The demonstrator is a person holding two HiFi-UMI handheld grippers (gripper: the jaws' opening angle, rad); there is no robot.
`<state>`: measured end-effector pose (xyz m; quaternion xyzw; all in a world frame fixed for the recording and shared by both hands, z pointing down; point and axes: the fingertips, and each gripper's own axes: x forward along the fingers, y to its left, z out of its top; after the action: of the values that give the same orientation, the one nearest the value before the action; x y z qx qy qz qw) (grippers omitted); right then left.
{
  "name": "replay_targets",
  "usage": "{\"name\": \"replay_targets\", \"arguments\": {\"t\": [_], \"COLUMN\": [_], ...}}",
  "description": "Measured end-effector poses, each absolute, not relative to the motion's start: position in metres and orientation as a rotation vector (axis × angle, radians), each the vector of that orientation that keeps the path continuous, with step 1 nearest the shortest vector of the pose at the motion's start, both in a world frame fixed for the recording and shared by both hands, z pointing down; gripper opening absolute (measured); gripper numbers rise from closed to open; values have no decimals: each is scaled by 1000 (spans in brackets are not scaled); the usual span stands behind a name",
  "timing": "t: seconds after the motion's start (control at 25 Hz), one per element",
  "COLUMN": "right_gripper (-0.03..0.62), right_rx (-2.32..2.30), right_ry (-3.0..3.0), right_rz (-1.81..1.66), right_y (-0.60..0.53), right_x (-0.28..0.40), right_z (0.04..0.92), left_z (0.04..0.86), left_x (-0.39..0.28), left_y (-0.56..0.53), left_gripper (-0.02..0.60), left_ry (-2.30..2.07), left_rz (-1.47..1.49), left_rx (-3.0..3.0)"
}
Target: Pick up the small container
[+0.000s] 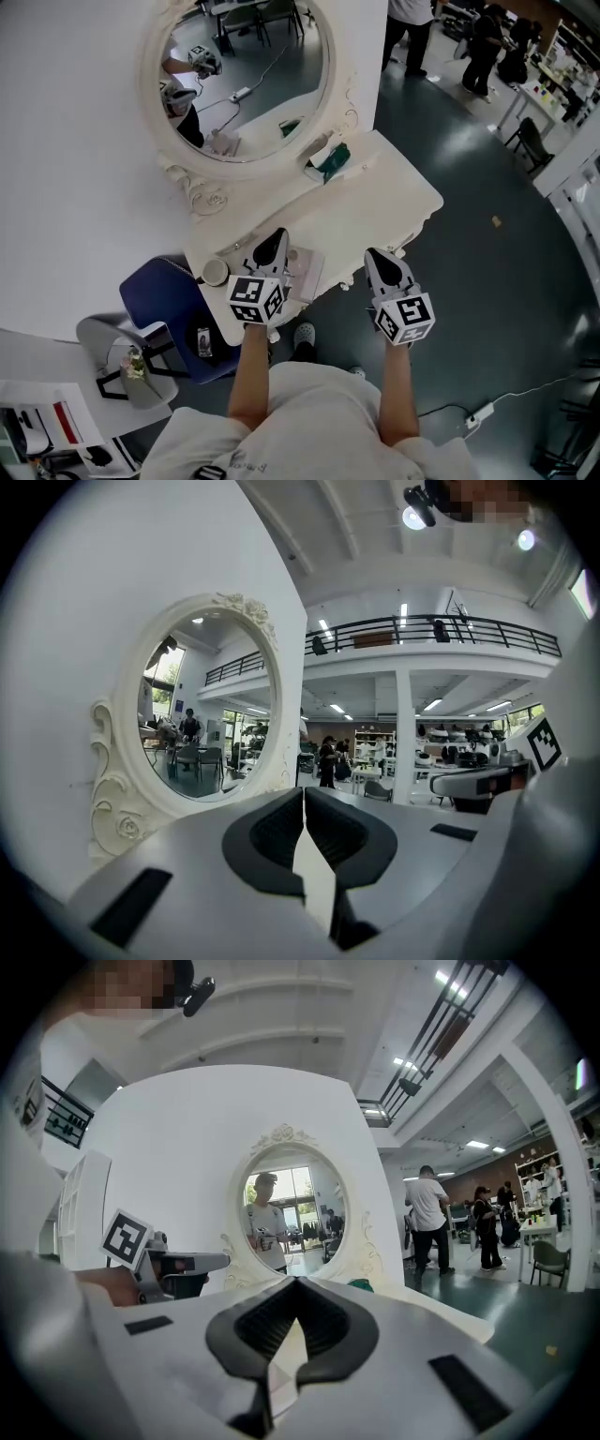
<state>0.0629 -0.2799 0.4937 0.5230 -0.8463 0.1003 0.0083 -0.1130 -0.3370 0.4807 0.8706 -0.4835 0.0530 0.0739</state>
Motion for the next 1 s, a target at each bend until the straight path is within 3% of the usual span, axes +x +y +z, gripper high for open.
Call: {"name": "replay_targets", "arguments": {"t": [0.36,1.0], "right_gripper": [14,14], "right_rx": [1728,1812], "right_ry": [-2582,-2439], "right_rz": [330,406], "right_y": [-305,-316], "right_x": [42,23], "right_z": [500,541], "left_z": [516,607], "left_x": [-124,-113], "left_y": [-379,-379], "left_gripper": [29,34], "left_ry": [-1228,-786], "left_rz": [445,400], "left_rx": [2797,2834]}}
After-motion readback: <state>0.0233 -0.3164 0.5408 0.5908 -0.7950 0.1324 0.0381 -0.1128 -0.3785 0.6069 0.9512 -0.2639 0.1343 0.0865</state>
